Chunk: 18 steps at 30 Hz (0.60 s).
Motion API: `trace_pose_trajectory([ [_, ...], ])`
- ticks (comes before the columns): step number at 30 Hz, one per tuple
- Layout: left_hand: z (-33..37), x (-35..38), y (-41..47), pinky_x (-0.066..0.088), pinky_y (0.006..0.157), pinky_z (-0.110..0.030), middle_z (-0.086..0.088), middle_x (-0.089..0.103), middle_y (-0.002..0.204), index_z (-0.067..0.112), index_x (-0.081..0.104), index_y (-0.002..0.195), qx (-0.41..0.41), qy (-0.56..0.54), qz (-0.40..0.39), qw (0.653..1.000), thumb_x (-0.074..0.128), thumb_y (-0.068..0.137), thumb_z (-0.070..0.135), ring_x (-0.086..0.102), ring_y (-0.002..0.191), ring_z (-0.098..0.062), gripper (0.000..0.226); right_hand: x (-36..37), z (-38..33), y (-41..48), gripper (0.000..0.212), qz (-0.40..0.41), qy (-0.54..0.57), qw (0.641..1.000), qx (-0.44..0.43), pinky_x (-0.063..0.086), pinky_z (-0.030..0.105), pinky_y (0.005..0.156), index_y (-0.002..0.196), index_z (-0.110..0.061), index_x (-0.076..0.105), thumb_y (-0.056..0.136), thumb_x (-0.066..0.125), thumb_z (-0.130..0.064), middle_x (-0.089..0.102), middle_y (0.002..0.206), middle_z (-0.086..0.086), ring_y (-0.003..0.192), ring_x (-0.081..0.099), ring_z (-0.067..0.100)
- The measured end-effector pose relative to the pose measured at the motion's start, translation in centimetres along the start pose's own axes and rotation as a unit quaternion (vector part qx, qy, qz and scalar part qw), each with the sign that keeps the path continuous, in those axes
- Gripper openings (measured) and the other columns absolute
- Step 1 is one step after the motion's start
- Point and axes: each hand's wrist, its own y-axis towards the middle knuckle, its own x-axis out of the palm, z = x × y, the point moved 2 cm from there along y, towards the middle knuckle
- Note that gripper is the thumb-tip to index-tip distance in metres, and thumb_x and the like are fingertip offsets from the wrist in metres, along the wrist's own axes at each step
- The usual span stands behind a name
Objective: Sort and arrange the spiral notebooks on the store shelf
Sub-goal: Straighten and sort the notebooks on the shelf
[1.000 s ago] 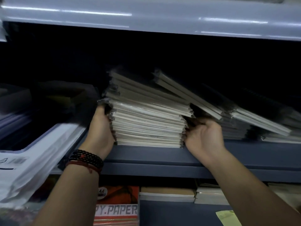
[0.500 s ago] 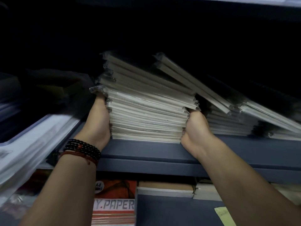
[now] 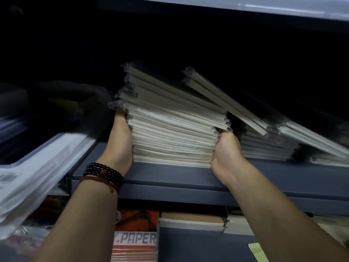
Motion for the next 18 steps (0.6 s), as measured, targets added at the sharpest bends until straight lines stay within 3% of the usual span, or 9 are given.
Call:
trace_pose_trajectory([
  [3, 0.2, 0.3, -0.5, 0.039, 0.114, -0.047, 0.006, 0.065, 0.135, 0.028, 0.061, 0.137, -0.010, 0.006, 0.007, 1.000, 0.039, 0.089, 0.070, 0.058, 0.128, -0.019, 0.067, -0.4, 0.0, -0.1, 0.027, -0.009, 0.019, 1.000, 0.009, 0.052, 0.048, 0.101, 0.101, -0.017, 0.076, 0.095, 0.052, -0.028, 0.074, 0.101, 0.001, 0.105, 0.068, 0.027],
  [5, 0.9, 0.6, -1.1, 0.047, 0.106, -0.040, 0.006, 0.074, 0.115, 0.024, 0.069, 0.120, -0.010, 0.013, 0.035, 0.999, 0.039, 0.098, 0.059, 0.065, 0.114, -0.016, 0.051, -0.8, -0.3, -0.5, 0.028, -0.018, 0.056, 0.998, 0.012, 0.052, 0.037, 0.077, 0.092, -0.015, 0.075, 0.093, 0.055, -0.034, 0.069, 0.087, 0.004, 0.081, 0.061, 0.028],
  [8, 2.3, 0.4, -1.6, 0.047, 0.060, -0.021, 0.011, 0.061, 0.059, 0.023, 0.062, 0.078, -0.001, 0.006, 0.086, 0.996, 0.039, 0.103, 0.048, 0.059, 0.065, -0.013, 0.042, -1.4, -1.2, -0.8, 0.033, 0.011, 0.110, 0.993, -0.028, 0.043, 0.039, 0.081, 0.097, -0.012, 0.073, 0.094, 0.045, -0.029, 0.071, 0.086, 0.006, 0.082, 0.054, 0.028],
  [9, 2.8, 0.5, -1.6, 0.046, 0.057, -0.021, 0.009, 0.064, 0.061, 0.022, 0.063, 0.080, 0.013, -0.008, 0.089, 0.996, 0.038, 0.104, 0.048, 0.060, 0.064, -0.016, 0.043, -1.4, -1.5, -1.0, 0.032, 0.006, 0.118, 0.992, -0.039, 0.047, 0.038, 0.081, 0.091, -0.012, 0.069, 0.098, 0.039, -0.021, 0.071, 0.079, 0.003, 0.078, 0.059, 0.026],
  [11, 3.8, 0.8, -1.6, 0.053, 0.077, -0.030, 0.002, 0.077, 0.098, 0.021, 0.072, 0.106, 0.038, -0.053, 0.057, 0.996, 0.037, 0.101, 0.058, 0.070, 0.093, -0.022, 0.051, -1.4, -1.9, -1.2, 0.032, -0.002, 0.097, 0.995, -0.037, 0.048, 0.028, 0.065, 0.078, -0.015, 0.061, 0.101, 0.037, -0.014, 0.063, 0.065, 0.000, 0.066, 0.058, 0.017],
  [13, 4.6, 0.9, -1.9, 0.050, 0.084, -0.034, 0.002, 0.074, 0.112, 0.028, 0.074, 0.113, 0.060, -0.051, 0.049, 0.996, 0.039, 0.095, 0.070, 0.067, 0.104, -0.019, 0.057, -1.0, -2.3, -1.4, 0.030, 0.008, 0.064, 0.997, -0.037, 0.042, 0.026, 0.058, 0.078, -0.016, 0.060, 0.101, 0.040, -0.014, 0.059, 0.063, -0.002, 0.062, 0.053, 0.014],
  [14, 4.7, 1.0, -1.9, 0.050, 0.083, -0.035, 0.004, 0.075, 0.102, 0.032, 0.078, 0.102, 0.071, -0.034, 0.052, 0.996, 0.041, 0.095, 0.069, 0.067, 0.098, -0.018, 0.053, -0.8, -2.5, -1.3, 0.029, 0.017, 0.057, 0.997, -0.040, 0.043, 0.027, 0.061, 0.080, -0.016, 0.061, 0.101, 0.040, -0.014, 0.060, 0.066, -0.002, 0.064, 0.055, 0.015],
  [16, 5.1, 1.3, -1.9, 0.045, 0.065, -0.031, 0.009, 0.067, 0.070, 0.035, 0.078, 0.067, 0.080, 0.001, 0.066, 0.995, 0.046, 0.099, 0.059, 0.061, 0.066, -0.011, 0.051, -0.4, -2.9, -1.1, 0.031, 0.024, 0.049, 0.998, -0.034, 0.047, 0.028, 0.064, 0.082, -0.016, 0.062, 0.102, 0.039, -0.011, 0.063, 0.070, -0.001, 0.068, 0.059, 0.015],
  [18, 5.3, 1.3, -2.0, 0.035, 0.052, -0.028, 0.011, 0.057, 0.055, 0.030, 0.074, 0.060, 0.078, 0.028, 0.084, 0.993, 0.047, 0.102, 0.049, 0.048, 0.048, -0.007, 0.054, -0.3, -3.3, -1.3, 0.033, 0.017, 0.041, 0.999, -0.030, 0.048, 0.027, 0.063, 0.080, -0.015, 0.062, 0.101, 0.037, -0.008, 0.063, 0.068, -0.001, 0.065, 0.060, 0.015],
])
